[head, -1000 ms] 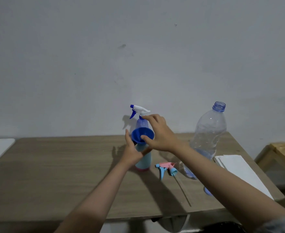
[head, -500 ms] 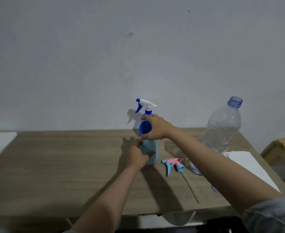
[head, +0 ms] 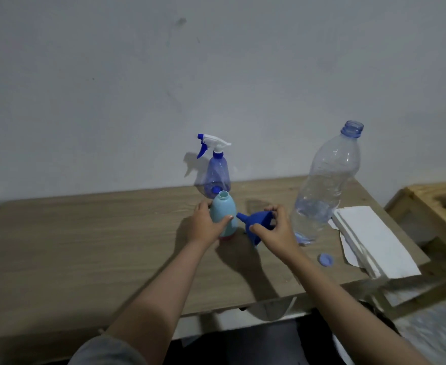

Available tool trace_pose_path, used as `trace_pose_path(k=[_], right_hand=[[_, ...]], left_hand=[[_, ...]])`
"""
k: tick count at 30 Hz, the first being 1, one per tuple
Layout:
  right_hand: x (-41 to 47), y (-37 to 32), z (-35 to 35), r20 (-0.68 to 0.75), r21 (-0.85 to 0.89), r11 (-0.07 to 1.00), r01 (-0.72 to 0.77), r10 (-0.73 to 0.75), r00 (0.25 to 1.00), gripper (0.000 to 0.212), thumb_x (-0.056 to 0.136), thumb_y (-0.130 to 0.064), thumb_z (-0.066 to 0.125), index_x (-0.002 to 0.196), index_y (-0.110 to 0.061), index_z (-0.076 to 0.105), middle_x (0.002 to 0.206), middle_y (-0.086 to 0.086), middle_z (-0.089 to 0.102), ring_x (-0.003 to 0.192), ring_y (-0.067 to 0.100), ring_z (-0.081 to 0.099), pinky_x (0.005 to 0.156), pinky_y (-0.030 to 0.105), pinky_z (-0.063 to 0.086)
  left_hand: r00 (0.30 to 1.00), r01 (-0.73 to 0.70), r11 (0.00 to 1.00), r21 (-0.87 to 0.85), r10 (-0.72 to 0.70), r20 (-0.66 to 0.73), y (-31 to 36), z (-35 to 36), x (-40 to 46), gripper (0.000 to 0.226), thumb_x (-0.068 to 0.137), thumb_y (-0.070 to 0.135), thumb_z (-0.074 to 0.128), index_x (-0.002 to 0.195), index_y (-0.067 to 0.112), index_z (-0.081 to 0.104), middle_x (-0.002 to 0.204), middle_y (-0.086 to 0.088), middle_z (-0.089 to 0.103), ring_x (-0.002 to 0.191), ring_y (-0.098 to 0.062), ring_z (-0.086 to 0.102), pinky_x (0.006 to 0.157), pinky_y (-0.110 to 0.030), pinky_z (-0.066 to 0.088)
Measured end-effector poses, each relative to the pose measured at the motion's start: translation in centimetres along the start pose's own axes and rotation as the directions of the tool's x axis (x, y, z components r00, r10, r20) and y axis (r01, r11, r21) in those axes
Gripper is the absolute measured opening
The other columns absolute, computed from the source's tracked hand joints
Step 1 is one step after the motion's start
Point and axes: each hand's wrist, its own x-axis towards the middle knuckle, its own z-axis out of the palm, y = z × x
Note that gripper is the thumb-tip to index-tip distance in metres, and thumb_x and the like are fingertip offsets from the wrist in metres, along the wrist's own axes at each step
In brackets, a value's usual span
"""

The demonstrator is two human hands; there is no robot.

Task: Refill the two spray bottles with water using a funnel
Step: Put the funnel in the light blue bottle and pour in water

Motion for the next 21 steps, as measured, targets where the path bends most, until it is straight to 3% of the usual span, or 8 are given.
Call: trace_pose_path(k=[3,6,9,11,16,19,21], right_hand=[[-2.3,2.3,0.9,-0.036,0.05,0.998,-0.046,0.048,0.998,0.05,0.065,-0.03,0.073,0.109,-0.024,0.051,0.114,0.004,0.052,0.101,0.019,0.055,0.074,0.021,0.045],[-4.1,4.1,2.2,-0.092,0.064,0.998,-0.019,0.025,0.995,0.044,0.065,-0.03,0.077,0.101,-0.029,0.052,0.111,0.002,0.056,0.102,0.016,0.056,0.08,0.022,0.046],[-5.5,5.0,3.3,-0.136,-0.032,0.998,0.045,-0.049,0.99,0.049,0.067,-0.029,0.083,0.106,-0.027,0.054,0.109,-0.005,0.057,0.101,0.0,0.053,0.084,0.016,0.042],[-6.2,5.6,3.9,-0.111,-0.095,0.993,0.076,-0.087,0.99,0.055,0.063,-0.036,0.084,0.108,-0.025,0.054,0.107,-0.007,0.056,0.098,-0.001,0.052,0.081,0.013,0.04],[-7.4,7.5,4.9,0.063,-0.157,0.984,0.089,-0.08,0.995,0.065,0.06,-0.046,0.079,0.112,-0.029,0.045,0.115,-0.007,0.052,0.104,0.011,0.054,0.083,0.027,0.052],[-7.5,8.0,5.1,0.115,-0.222,0.964,0.148,-0.124,0.986,0.063,0.063,-0.045,0.077,0.114,-0.031,0.044,0.115,-0.01,0.05,0.105,0.012,0.051,0.086,0.035,0.051],[-7.5,8.2,5.0,0.141,-0.257,0.943,0.212,-0.18,0.973,0.063,0.065,-0.047,0.077,0.117,-0.03,0.045,0.114,-0.01,0.049,0.106,0.01,0.049,0.088,0.033,0.049]], left_hand=[[1.0,-0.008,1.0,-0.003,0.008,-0.003,0.0,0.0,0.0,0.057,0.071,0.042,0.079,0.116,0.016,0.054,0.12,-0.002,0.058,0.105,-0.02,0.058,0.071,-0.022,0.033],[1.0,-0.018,1.0,-0.006,0.018,0.005,-0.2,0.1,0.2,0.057,0.072,0.041,0.078,0.116,0.015,0.054,0.119,-0.003,0.058,0.103,-0.021,0.058,0.071,-0.023,0.035],[1.0,-0.02,1.0,-0.007,0.02,0.012,-0.2,0.0,0.2,0.057,0.072,0.043,0.078,0.116,0.016,0.054,0.12,-0.002,0.058,0.102,-0.02,0.059,0.071,-0.024,0.037],[1.0,-0.018,1.0,-0.011,0.018,0.022,-0.3,0.0,0.3,0.058,0.072,0.044,0.077,0.116,0.016,0.053,0.121,-0.002,0.057,0.101,-0.02,0.059,0.07,-0.025,0.037],[0.999,-0.021,1.0,-0.02,0.022,0.031,-0.4,0.0,0.3,0.059,0.073,0.043,0.077,0.118,0.016,0.052,0.12,0.0,0.055,0.104,-0.018,0.058,0.072,-0.024,0.039],[0.999,-0.024,0.999,-0.038,0.025,0.025,-0.4,0.1,0.2,0.058,0.073,0.043,0.077,0.118,0.017,0.052,0.121,0.001,0.055,0.104,-0.016,0.056,0.073,-0.024,0.038],[0.999,-0.032,0.999,-0.042,0.033,0.02,-0.5,0.2,0.3,0.058,0.072,0.043,0.077,0.118,0.017,0.052,0.121,0.001,0.055,0.103,-0.015,0.056,0.072,-0.024,0.038]])
